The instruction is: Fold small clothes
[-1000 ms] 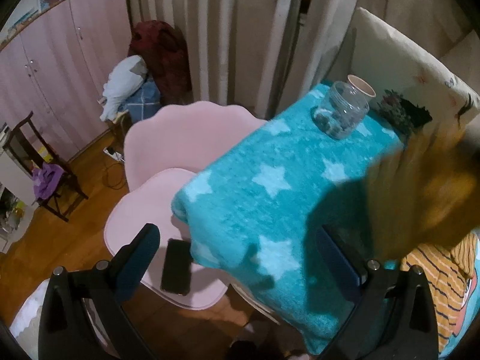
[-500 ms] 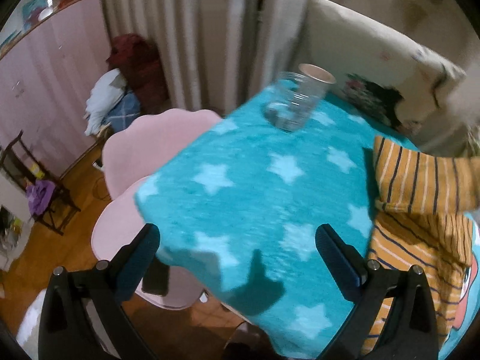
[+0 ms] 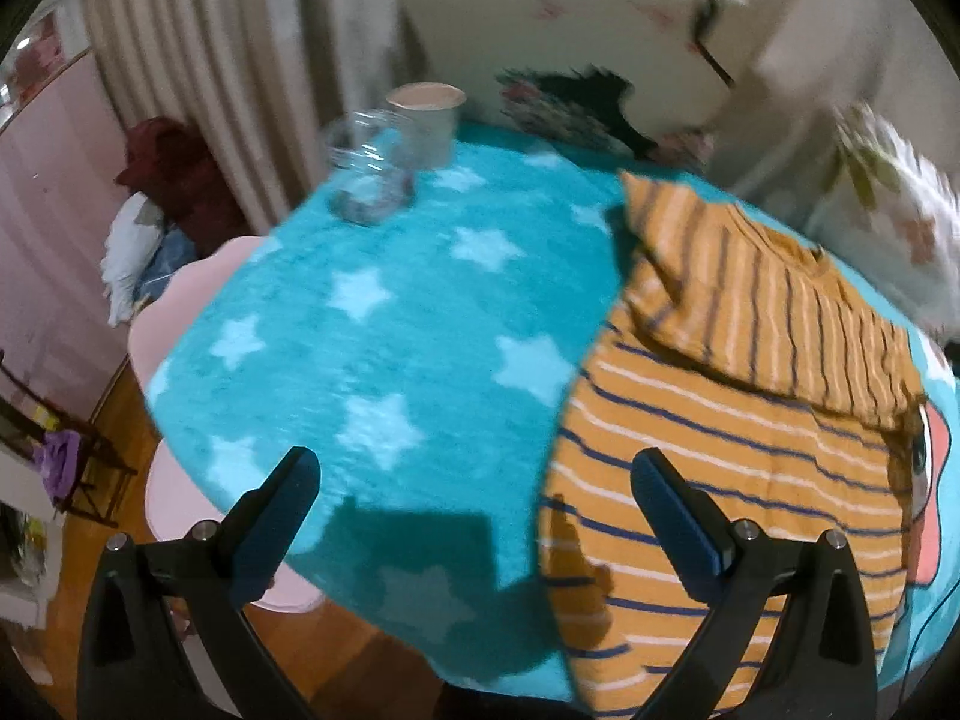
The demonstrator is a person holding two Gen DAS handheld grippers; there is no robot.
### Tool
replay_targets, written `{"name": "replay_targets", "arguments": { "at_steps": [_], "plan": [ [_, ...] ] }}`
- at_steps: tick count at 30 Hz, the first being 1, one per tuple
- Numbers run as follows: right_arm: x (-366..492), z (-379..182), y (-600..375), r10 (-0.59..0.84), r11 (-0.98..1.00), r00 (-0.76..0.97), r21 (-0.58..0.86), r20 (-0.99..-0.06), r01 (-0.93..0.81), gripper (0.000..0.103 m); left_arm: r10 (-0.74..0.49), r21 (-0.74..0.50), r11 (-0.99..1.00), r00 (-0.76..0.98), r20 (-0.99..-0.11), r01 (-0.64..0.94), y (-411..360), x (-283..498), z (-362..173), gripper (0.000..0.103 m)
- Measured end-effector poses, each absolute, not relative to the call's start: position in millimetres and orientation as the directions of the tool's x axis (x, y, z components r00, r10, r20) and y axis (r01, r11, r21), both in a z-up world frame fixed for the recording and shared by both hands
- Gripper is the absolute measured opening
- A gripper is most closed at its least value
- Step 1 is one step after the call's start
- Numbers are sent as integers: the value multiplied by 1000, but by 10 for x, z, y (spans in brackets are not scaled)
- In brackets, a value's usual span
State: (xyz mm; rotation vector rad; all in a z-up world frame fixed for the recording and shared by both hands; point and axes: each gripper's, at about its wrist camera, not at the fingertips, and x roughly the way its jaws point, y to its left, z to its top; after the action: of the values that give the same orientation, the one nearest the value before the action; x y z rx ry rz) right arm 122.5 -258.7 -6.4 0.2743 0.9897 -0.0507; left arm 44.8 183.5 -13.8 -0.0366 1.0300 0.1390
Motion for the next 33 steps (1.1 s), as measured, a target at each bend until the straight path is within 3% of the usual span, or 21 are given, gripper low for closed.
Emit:
{"name": "replay_targets", "arguments": {
  "at_steps": [8, 15, 26, 28, 33],
  "plan": [
    [759, -637, -2180, 247, 930, 447, 340, -859, 140, 50, 51, 85, 995, 456, -889, 54, 1333, 550, -648, 103],
    [315, -1083, -2161, 248, 895, 385, 363, -889, 261, 50, 85, 156, 976, 398, -914, 151, 1398, 529, -996, 103],
    [-500, -1126, -2114, 205, 847, 408, 370, -890, 382, 51, -112, -66, 987, 327, -938, 148, 1929, 342, -1109, 103],
    [-527, -1117, -2102, 205, 850, 408, 369, -889, 377, 55, -140, -96, 984, 322, -936, 149, 1912, 282, -1094, 103],
    [-463, -1120, -2073, 269, 866, 411, 405, -871, 293, 77, -169, -155, 986, 317, -933, 68, 1850, -20, -1081, 103]
  ]
}}
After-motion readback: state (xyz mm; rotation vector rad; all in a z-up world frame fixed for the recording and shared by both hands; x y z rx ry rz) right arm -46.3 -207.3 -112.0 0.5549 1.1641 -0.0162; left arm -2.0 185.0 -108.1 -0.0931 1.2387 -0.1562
